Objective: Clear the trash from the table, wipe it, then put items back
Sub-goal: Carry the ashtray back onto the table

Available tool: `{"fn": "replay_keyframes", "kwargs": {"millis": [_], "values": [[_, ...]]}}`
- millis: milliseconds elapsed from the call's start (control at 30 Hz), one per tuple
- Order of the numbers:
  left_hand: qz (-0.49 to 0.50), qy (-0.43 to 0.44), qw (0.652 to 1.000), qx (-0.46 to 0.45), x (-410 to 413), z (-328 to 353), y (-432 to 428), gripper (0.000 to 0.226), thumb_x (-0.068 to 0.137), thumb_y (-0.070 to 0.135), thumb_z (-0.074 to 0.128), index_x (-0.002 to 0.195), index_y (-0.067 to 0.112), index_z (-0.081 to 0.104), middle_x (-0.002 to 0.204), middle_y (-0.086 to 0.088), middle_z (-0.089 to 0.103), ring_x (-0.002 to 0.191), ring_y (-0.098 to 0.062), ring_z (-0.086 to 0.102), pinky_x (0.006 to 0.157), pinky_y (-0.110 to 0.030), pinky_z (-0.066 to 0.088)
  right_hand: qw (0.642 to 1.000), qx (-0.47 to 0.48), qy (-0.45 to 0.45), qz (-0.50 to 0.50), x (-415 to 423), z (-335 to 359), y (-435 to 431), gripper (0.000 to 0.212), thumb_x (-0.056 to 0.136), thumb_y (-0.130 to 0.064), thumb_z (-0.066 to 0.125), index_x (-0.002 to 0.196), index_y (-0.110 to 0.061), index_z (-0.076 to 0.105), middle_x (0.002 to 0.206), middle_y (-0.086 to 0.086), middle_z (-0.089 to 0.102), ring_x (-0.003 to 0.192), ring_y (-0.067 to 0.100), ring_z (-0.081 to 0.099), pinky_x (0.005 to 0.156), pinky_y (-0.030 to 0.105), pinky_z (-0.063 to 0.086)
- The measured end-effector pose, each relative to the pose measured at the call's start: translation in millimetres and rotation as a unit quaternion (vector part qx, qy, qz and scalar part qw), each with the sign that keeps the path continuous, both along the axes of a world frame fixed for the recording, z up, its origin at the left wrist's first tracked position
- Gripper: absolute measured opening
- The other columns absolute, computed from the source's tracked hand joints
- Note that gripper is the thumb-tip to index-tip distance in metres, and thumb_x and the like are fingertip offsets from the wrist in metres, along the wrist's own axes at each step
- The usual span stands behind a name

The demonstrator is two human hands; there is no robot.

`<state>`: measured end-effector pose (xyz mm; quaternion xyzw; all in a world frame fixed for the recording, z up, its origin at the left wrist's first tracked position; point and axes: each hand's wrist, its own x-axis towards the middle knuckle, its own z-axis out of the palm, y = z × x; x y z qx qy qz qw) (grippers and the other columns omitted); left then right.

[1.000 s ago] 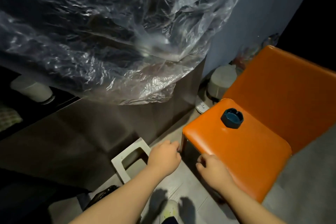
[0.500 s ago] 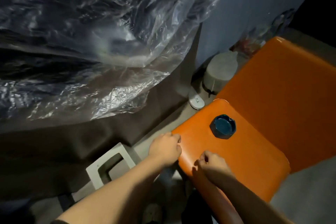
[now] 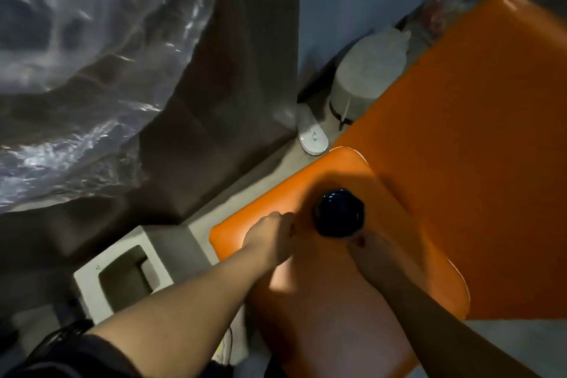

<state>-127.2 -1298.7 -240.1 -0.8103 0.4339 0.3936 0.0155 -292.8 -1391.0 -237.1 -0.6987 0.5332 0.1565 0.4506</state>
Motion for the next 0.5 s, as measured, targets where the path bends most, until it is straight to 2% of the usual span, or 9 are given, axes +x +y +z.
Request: {"fn": "replay_keyframes", "kwargs": {"millis": [33,100,167,233,267,333,433,467,500], "values": [[0.02,0.01,1.0,0.01,-3,-8,-7,0.026,0.095,0.026,0.047,0.118,0.017,0.054,0.114,-0.009,0.056,0.104,-0.03,0.056,0.076,-0.031,0.044,1.0,0.007,-0.001,-0.024,-1,-7,-8,0.021,0.099,-0.014,0.042,0.111,0.0,0.054,0.079,0.009,0.052,0.067,0.02,0.049,0.053,0.025,0.031],[0.083,0.038,0.996,0.016,-8,-21,-21,0.03,0.098,0.03,0.044,0.121,0.014,0.053,0.119,-0.012,0.057,0.108,-0.031,0.055,0.077,-0.028,0.04,0.995,0.023,-0.004,-0.101,-3,-17,-22,0.041,0.099,-0.019,0.043,0.136,-0.002,0.039,0.116,0.016,0.057,0.095,0.028,0.058,0.068,0.03,0.043],[0.183,0.102,0.978,0.013,-14,-37,-35,0.032,0.1,0.029,0.039,0.123,0.01,0.052,0.122,-0.014,0.057,0.112,-0.032,0.054,0.083,-0.027,0.04,0.986,0.036,-0.012,-0.164,-2,-30,-33,0.054,0.099,-0.023,0.044,0.147,-0.008,0.023,0.144,0.016,0.04,0.12,0.034,0.05,0.089,0.038,0.043],[0.274,0.176,0.945,-0.004,-21,-54,-47,0.032,0.1,0.023,0.04,0.126,0.008,0.051,0.127,-0.014,0.057,0.116,-0.031,0.054,0.096,-0.032,0.044,0.971,0.074,-0.032,-0.225,-1,-43,-39,0.06,0.099,-0.022,0.045,0.15,-0.011,0.015,0.152,0.015,0.029,0.132,0.034,0.039,0.1,0.042,0.039],[0.308,0.207,0.928,-0.014,-25,-63,-53,0.032,0.098,0.02,0.042,0.127,0.008,0.05,0.128,-0.014,0.056,0.117,-0.032,0.054,0.1,-0.037,0.045,0.962,0.098,-0.051,-0.249,0,-49,-40,0.062,0.099,-0.02,0.046,0.151,-0.012,0.013,0.153,0.014,0.026,0.134,0.034,0.036,0.101,0.043,0.037],[0.374,0.255,0.891,-0.028,-32,-77,-62,0.035,0.098,0.017,0.042,0.132,0.011,0.044,0.132,-0.015,0.052,0.118,-0.034,0.053,0.101,-0.043,0.046,0.946,0.14,-0.095,-0.276,1,-59,-40,0.062,0.098,-0.015,0.045,0.15,-0.013,0.012,0.152,0.013,0.027,0.129,0.032,0.042,0.092,0.037,0.039],[0.44,0.3,0.846,-0.037,-40,-81,-70,0.041,0.102,0.021,0.037,0.143,0.016,0.033,0.138,-0.014,0.045,0.121,-0.038,0.049,0.099,-0.043,0.046,0.922,0.175,-0.139,-0.316,8,-70,-37,0.06,0.099,-0.011,0.043,0.151,-0.018,0.014,0.147,0.009,0.036,0.102,0.022,0.05,0.078,0.03,0.041],[0.449,0.305,0.839,-0.036,-40,-81,-70,0.042,0.102,0.025,0.036,0.144,0.019,0.032,0.139,-0.014,0.045,0.119,-0.037,0.05,0.095,-0.044,0.047,0.914,0.18,-0.15,-0.332,12,-73,-35,0.058,0.098,-0.01,0.043,0.15,-0.019,0.017,0.144,0.009,0.039,0.099,0.021,0.051,0.075,0.028,0.044],[0.46,0.311,0.831,-0.032,-40,-81,-70,0.042,0.103,0.028,0.035,0.144,0.021,0.032,0.139,-0.013,0.045,0.114,-0.036,0.052,0.088,-0.041,0.049,0.906,0.184,-0.159,-0.347,15,-75,-34,0.056,0.098,-0.01,0.043,0.149,-0.02,0.021,0.142,0.009,0.041,0.104,0.023,0.053,0.079,0.03,0.048]]}}
